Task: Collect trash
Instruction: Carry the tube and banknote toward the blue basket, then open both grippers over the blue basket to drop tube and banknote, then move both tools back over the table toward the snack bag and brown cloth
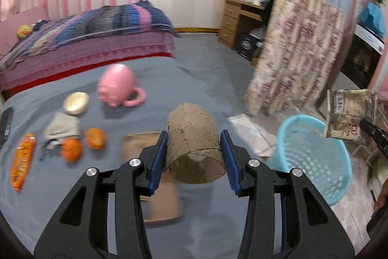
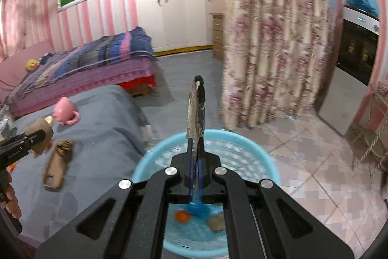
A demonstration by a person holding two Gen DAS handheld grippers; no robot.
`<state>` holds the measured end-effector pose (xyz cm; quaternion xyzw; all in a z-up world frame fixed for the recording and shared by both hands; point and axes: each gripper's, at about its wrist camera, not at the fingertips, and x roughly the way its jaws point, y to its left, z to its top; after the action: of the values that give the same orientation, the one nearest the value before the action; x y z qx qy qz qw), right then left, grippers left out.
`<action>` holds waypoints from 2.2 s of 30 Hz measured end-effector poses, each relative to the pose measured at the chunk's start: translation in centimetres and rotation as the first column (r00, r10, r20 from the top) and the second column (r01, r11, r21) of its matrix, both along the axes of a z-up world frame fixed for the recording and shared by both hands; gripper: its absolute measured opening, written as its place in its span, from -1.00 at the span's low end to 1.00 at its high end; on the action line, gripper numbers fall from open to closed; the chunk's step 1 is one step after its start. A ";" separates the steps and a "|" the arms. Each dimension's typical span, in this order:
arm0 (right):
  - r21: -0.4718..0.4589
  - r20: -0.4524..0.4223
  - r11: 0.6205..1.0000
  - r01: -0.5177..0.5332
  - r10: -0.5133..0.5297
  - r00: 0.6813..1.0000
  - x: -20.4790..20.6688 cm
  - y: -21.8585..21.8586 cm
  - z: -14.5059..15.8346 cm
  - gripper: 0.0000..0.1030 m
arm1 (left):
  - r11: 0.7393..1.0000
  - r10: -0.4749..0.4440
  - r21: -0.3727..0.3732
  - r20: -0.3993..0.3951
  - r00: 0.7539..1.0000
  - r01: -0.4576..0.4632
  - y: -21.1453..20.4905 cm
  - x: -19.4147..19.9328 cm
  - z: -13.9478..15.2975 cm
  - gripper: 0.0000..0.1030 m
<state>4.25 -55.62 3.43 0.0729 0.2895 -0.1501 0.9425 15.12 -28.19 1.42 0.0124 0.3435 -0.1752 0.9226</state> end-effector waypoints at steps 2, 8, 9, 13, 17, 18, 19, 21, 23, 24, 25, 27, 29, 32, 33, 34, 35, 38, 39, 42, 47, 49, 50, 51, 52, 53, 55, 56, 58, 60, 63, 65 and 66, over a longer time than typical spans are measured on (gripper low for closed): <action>0.004 -0.008 1.000 0.020 -0.020 1.000 -0.7 -1.3 -0.5 -0.95 | 0.999 -0.034 0.007 -0.007 0.999 0.034 -2.2 -0.5 -0.7 -0.17; 0.021 -0.040 0.998 0.061 -0.060 0.997 -2.1 -4.4 -2.6 -0.95 | 0.991 -0.130 0.009 0.001 0.991 0.130 -7.4 -2.0 -2.4 -0.17; 0.027 -0.043 0.997 0.068 -0.066 0.997 -2.4 -4.9 -3.0 -0.95 | 0.989 -0.150 0.003 0.003 0.989 0.150 -8.2 -2.2 -2.6 -0.17; 0.046 -0.047 0.995 0.085 -0.083 0.995 -3.1 -5.8 -4.1 -0.95 | 0.978 -0.206 -0.001 0.022 0.978 0.206 -10.5 -2.9 -2.9 -0.17; 0.062 -0.050 0.994 0.095 -0.092 0.994 -3.3 -6.4 -4.9 -0.95 | 0.966 -0.257 0.039 0.034 0.966 0.255 -14.2 -3.3 -3.2 -0.15; 0.065 -0.052 0.993 0.096 -0.093 0.994 -3.3 -6.5 -5.1 -0.95 | 0.964 -0.263 0.040 0.036 0.964 0.261 -14.8 -3.4 -3.2 -0.11; 0.067 -0.054 0.993 0.097 -0.093 0.994 -3.2 -6.5 -5.2 -0.95 | 0.963 -0.269 0.042 0.037 0.963 0.267 -15.3 -3.3 -3.2 -0.05; 0.066 -0.059 0.993 0.096 -0.092 0.994 -3.2 -6.5 -5.4 -0.95 | 0.959 -0.281 0.052 0.039 0.959 0.279 -16.5 -3.2 -3.3 0.04; 0.063 -0.063 0.994 0.093 -0.089 0.994 -3.2 -6.3 -5.6 -0.95 | 0.959 -0.281 0.051 0.035 0.959 0.279 -17.4 -2.7 -3.2 0.24; 0.060 -0.066 0.994 0.091 -0.087 0.994 -3.2 -6.3 -5.6 -0.95 | 0.959 -0.280 0.048 0.029 0.960 0.278 -17.5 -2.4 -3.1 0.34; 0.059 -0.068 0.994 0.090 -0.086 0.994 -3.1 -6.3 -5.7 -0.95 | 0.961 -0.275 0.044 0.024 0.961 0.274 -17.7 -2.1 -3.1 0.35; 0.059 -0.074 0.994 0.089 -0.084 0.994 -2.9 -6.2 -5.8 -0.95 | 0.962 -0.270 0.044 0.021 0.963 0.269 -17.7 -1.7 -3.0 0.37; 0.060 -0.078 0.994 0.088 -0.084 0.993 -2.7 -6.1 -5.8 -0.95 | 0.967 -0.253 0.046 0.028 0.967 0.251 -17.0 -1.7 -2.9 0.50; 0.062 -0.083 0.994 0.086 -0.081 0.993 -2.4 -5.7 -6.1 -0.95 | 0.976 -0.216 0.039 0.040 0.976 0.214 -15.4 -1.6 -2.9 0.68; 0.066 -0.082 0.994 0.085 -0.080 0.993 -2.2 -5.6 -6.1 -0.95 | 0.978 -0.205 0.045 0.044 0.978 0.203 -14.8 -1.6 -2.9 0.69; 0.069 -0.082 0.994 0.085 -0.079 0.993 -2.1 -5.5 -6.2 -0.95 | 0.980 -0.193 0.053 0.045 0.980 0.191 -14.1 -1.6 -2.9 0.70; 0.075 -0.084 0.994 0.084 -0.078 0.993 -1.9 -5.3 -6.3 -0.95 | 0.981 -0.185 0.059 0.045 0.982 0.182 -13.7 -1.6 -2.8 0.70; 0.086 -0.082 0.993 0.082 -0.075 0.994 -1.3 -4.9 -6.5 -0.88 | 0.988 -0.146 0.066 0.052 0.988 0.142 -11.5 -1.6 -2.4 0.78; 0.091 -0.079 0.992 0.083 -0.076 0.994 -0.9 -4.6 -6.6 -0.88 | 0.989 -0.135 0.068 0.059 0.989 0.131 -10.7 -1.6 -2.2 0.79; 0.089 -0.084 0.991 0.095 -0.088 0.993 0.3 -4.1 -7.0 -0.87 | 0.992 -0.101 0.080 0.085 0.991 0.094 -8.4 -1.6 -1.4 0.81; 0.044 -0.105 0.992 0.122 -0.116 0.988 2.0 -2.7 -7.5 0.24 | 0.997 -0.043 0.062 0.101 0.994 0.037 -3.9 -1.2 0.1 0.86; 0.047 -0.110 0.989 0.140 -0.134 0.985 2.2 -2.5 -7.5 0.41 | 0.998 -0.028 0.058 0.102 0.994 0.022 -2.6 -1.0 0.5 0.86; 0.063 -0.099 0.988 0.143 -0.137 0.986 2.2 -2.3 -7.4 0.50 | 0.998 -0.020 0.055 0.099 0.995 0.014 -1.8 -0.9 0.7 0.86; 0.070 -0.092 0.987 0.145 -0.138 0.986 2.2 -2.1 -7.3 0.57 | 0.999 -0.014 0.051 0.099 0.995 0.009 -1.0 -0.9 0.9 0.86; 0.064 -0.087 0.985 0.158 -0.152 0.984 2.1 -1.6 -7.0 0.71 | 0.999 -0.006 0.047 0.100 0.995 0.002 -0.1 -0.9 1.1 0.86; 0.056 -0.086 0.985 0.165 -0.160 0.983 2.1 -1.3 -6.9 0.78 | 0.999 0.000 0.043 0.102 0.995 -0.004 0.5 -1.0 1.3 0.87; 0.027 -0.084 0.986 0.166 -0.163 0.983 2.4 0.2 -6.3 0.81 | 0.999 0.007 0.038 0.104 0.995 -0.011 1.4 -1.1 1.5 0.87; 0.015 -0.084 0.988 0.156 -0.154 0.984 2.7 1.1 -5.9 0.83 | 0.999 0.013 0.037 0.104 0.995 -0.016 2.1 -1.1 1.6 0.87; -0.007 -0.076 0.990 0.138 -0.138 0.987 3.2 2.5 -5.2 0.85 | 0.999 0.022 0.037 0.106 0.994 -0.026 3.3 -1.2 1.9 0.87; -0.026 -0.058 0.993 0.112 -0.113 0.992 3.8 4.5 -4.3 0.86 | 0.998 0.036 0.041 0.113 0.993 -0.041 4.9 -1.3 2.1 0.89; -0.022 -0.032 0.998 0.062 -0.063 0.998 4.6 7.8 -3.4 0.87 | 0.997 0.064 0.036 0.106 0.992 -0.068 7.8 -1.1 2.1 0.89; -0.008 -0.012 1.000 0.023 -0.023 1.000 5.3 10.4 -3.0 0.87 | 0.996 0.082 0.037 0.094 0.992 -0.086 9.9 -0.9 1.8 0.89; -0.003 -0.008 1.000 0.011 -0.011 1.000 5.5 11.2 -2.9 0.87 | 0.994 0.093 0.044 0.091 0.991 -0.097 11.2 -0.7 1.5 0.89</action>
<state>9.78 -44.38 0.53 0.0723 0.2926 -0.1559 0.9407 14.40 -17.04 2.94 0.0261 0.3063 -0.1219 0.9437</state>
